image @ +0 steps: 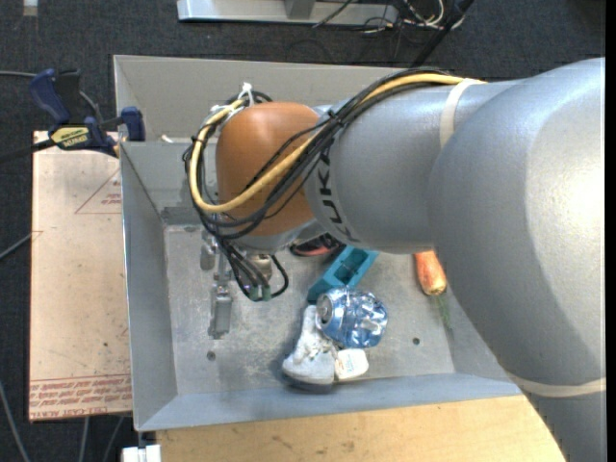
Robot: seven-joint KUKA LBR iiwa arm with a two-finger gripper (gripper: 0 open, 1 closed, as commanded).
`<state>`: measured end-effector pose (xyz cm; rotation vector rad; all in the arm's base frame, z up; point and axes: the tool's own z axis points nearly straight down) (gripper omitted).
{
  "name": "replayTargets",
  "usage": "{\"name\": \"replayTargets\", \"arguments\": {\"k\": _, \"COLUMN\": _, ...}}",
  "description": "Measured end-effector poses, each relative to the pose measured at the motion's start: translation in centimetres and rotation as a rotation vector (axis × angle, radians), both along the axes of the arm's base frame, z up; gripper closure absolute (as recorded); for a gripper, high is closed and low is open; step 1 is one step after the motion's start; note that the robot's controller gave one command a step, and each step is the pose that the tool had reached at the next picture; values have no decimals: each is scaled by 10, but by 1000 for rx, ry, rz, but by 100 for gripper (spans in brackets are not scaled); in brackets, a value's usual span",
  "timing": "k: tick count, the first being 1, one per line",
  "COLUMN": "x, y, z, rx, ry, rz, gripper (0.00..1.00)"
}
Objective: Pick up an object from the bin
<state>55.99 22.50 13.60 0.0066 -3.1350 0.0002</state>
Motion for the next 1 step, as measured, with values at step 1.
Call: {"name": "replayTargets", "arguments": {"k": 1, "x": 2, "y": -1, "z": 5, "rx": 1, "ry": -6, "rz": -3, "gripper": 0}}
